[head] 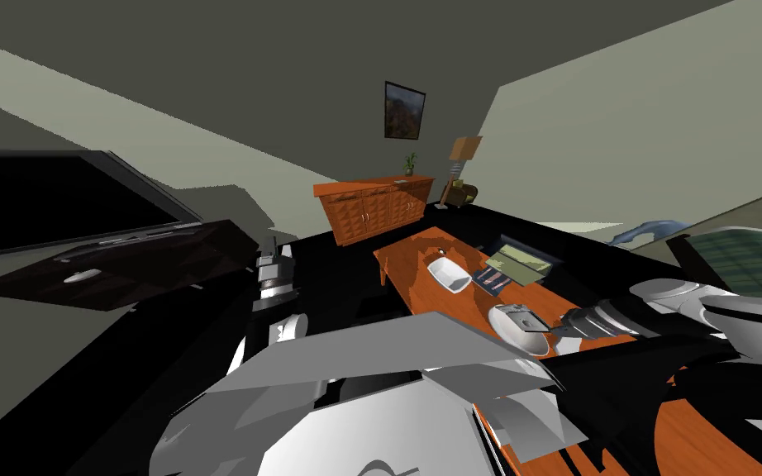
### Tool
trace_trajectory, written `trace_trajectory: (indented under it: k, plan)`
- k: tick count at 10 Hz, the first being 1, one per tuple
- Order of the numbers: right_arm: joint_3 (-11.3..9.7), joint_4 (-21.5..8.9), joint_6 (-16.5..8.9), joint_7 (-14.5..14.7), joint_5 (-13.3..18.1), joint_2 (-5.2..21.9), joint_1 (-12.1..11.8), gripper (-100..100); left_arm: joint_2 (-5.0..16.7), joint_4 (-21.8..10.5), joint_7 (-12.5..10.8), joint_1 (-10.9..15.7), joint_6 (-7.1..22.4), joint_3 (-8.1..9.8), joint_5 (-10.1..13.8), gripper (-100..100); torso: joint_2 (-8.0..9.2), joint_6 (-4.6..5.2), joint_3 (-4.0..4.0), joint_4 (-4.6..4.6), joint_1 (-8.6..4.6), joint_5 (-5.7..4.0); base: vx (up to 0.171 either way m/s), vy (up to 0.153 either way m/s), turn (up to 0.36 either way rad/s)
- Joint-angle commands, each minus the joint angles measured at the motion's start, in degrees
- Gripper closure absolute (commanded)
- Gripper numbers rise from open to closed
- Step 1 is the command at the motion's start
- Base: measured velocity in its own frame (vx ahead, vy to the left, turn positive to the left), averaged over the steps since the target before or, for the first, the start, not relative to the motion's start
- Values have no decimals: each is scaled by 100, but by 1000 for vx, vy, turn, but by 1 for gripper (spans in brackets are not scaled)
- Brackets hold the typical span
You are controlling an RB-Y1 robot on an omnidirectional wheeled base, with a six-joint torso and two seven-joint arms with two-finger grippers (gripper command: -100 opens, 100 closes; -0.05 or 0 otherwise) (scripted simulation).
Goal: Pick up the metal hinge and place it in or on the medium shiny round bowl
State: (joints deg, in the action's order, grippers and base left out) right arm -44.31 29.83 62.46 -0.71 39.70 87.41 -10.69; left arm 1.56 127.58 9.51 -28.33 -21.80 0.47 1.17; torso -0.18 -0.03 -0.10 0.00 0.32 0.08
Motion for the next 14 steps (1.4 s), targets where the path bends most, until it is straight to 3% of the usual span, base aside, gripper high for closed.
trace_trajectory:
  k: [1, 2, 3, 5, 6, 8, 10, 12, 13, 14]
  plan:
    - [16, 162, -58, -34, -23, 71, 66, -100, 0, 0, 0, 0, 0, 0, 0, 0, 0, 0, 0, 0, 0, 0, -13, 4, 53]
    - [-89, 316, -17, -93, 311, 134, 390, -100, 0, 0, 0, 0, 0, 0, 0, 0, 13, 3, 8, 3, 3, 2, 107, -69, -323]
    - [-89, 592, -17, -93, 391, 134, 419, -100, 1, 0, 0, -3, 0, 2, 0, 0, -11, 15, -4, 0, -17, -1, 162, -49, -463]
    - [-89, 592, -17, -93, 424, 134, 590, -100, 0, 0, 0, -1, 0, 1, 0, 0, -18, 5, -10, -4, -3, -1, 65, 3, -154]
    - [-194, 1005, 23, -151, 651, 196, 733, -100, 0, 0, 0, 0, 0, 0, 0, 0, -2, 2, -1, -1, 0, 0, 152, -28, -360]
    - [-194, 1022, 23, -151, 870, 196, 1073, -100, 1, 0, 0, -3, 0, 1, 0, 0, -39, 9, -22, -8, -11, -2, 140, -20, -360]
    - [-299, 1285, 64, -209, 1317, 259, 1538, -100, 1, 0, 0, -3, 0, 2, 0, 0, -35, 11, -18, -6, -9, -1, 167, -7, -427]
    - [-299, 1452, 64, -209, 1317, 259, 1637, -100, 1, 0, 0, 0, 0, 1, 0, 0, -16, 0, -10, -5, -9, -3, 42, -3, -125]
    - [-405, 1596, 104, -267, 1648, 321, 1980, -100, 1, 0, 0, 1, 0, 0, 0, 0, 5, -1, 2, 0, -12, -2, 156, -22, -408]
    - [-405, 1776, 104, -267, 1764, 321, 2129, -100, 1, 0, 0, -3, 0, 2, 0, 0, -24, 13, -11, -3, -16, -2, 184, 14, -501]
